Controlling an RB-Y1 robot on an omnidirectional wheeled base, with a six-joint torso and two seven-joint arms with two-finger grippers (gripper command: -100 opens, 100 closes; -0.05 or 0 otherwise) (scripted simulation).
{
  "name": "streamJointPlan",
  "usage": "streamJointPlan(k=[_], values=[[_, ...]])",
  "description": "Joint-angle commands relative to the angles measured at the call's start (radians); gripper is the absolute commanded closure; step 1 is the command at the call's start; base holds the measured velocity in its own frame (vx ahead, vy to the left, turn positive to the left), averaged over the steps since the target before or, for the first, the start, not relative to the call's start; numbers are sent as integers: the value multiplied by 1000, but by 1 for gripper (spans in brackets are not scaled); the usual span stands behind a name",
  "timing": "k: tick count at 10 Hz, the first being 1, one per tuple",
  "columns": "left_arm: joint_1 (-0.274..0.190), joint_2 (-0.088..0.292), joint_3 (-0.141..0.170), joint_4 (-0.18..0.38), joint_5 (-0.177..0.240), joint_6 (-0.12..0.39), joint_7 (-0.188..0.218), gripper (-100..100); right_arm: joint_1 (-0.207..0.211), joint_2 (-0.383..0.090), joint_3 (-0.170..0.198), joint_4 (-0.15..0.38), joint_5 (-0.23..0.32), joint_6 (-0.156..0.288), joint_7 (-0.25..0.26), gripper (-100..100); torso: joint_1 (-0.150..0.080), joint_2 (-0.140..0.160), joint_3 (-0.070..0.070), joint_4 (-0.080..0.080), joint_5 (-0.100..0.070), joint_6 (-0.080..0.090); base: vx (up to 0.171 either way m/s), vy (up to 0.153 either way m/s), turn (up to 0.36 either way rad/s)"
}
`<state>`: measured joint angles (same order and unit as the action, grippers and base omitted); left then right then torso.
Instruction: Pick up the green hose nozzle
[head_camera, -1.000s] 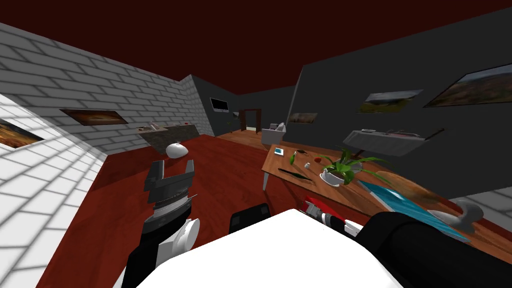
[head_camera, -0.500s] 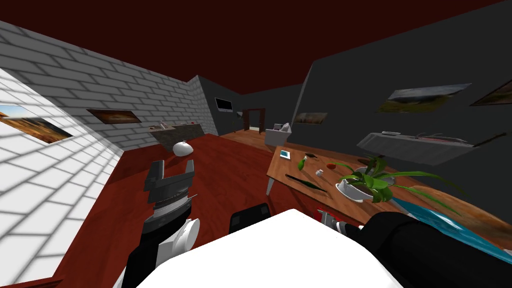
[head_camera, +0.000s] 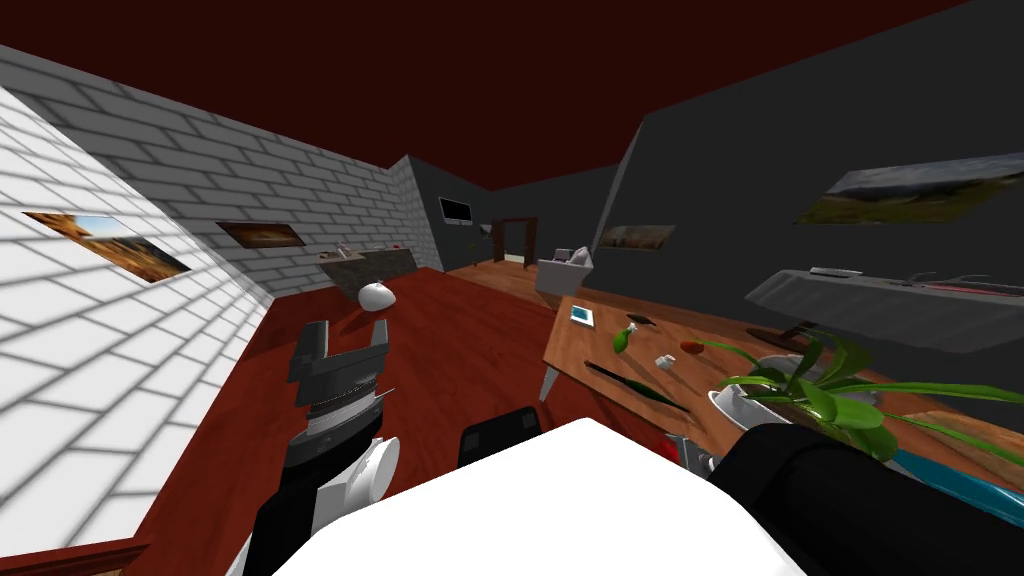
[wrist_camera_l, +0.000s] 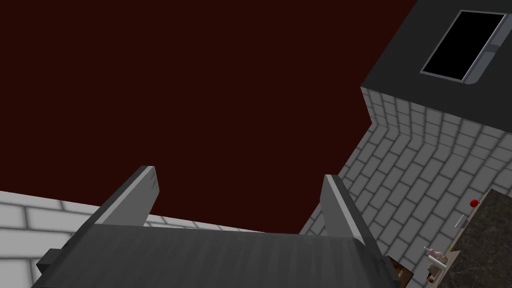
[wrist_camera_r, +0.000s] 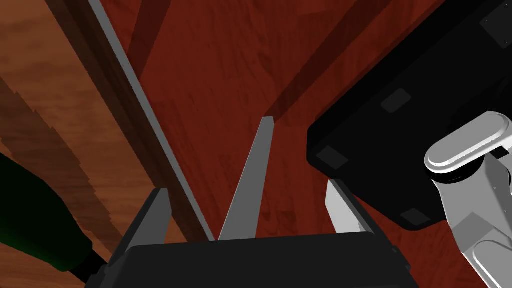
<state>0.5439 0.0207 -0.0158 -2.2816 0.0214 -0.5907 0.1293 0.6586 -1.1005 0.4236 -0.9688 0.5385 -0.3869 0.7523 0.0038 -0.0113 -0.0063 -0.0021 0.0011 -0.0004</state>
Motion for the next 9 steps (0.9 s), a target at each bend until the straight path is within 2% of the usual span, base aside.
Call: streamJointPlan(k=[1, 2, 3, 5, 7, 9], values=[[0, 0, 0, 0, 0, 0, 0, 0, -17, -20, 26, 35, 17, 6, -9, -100, 0, 0, 0, 0, 0, 0, 165, 29, 40], [0, 0, 0, 0, 0, 0, 0, 0, -24, -44, 49, 58, 41, 9, -6, -100, -1, 1, 0, 0, 0, 1, 160, -3, 63], [0, 0, 0, 0, 0, 0, 0, 0, -24, -44, 49, 70, 41, 9, -6, -100, -3, 1, 0, 0, 0, 0, 118, -4, 48], [0, 0, 0, 0, 0, 0, 0, 0, -37, -81, 92, 127, 84, 14, -5, -100, -2, 4, 2, 1, 0, 1, 158, 6, 81], [0, 0, 0, 0, 0, 0, 0, 0, -37, -81, 92, 128, 84, 14, -5, -100, -2, 2, 1, 0, 0, 1, 95, 8, 22], [0, 0, 0, 0, 0, 0, 0, 0, -54, -103, 132, 168, 121, 17, -7, -100, -2, 8, 4, 2, -1, 1, 113, -9, 76]])
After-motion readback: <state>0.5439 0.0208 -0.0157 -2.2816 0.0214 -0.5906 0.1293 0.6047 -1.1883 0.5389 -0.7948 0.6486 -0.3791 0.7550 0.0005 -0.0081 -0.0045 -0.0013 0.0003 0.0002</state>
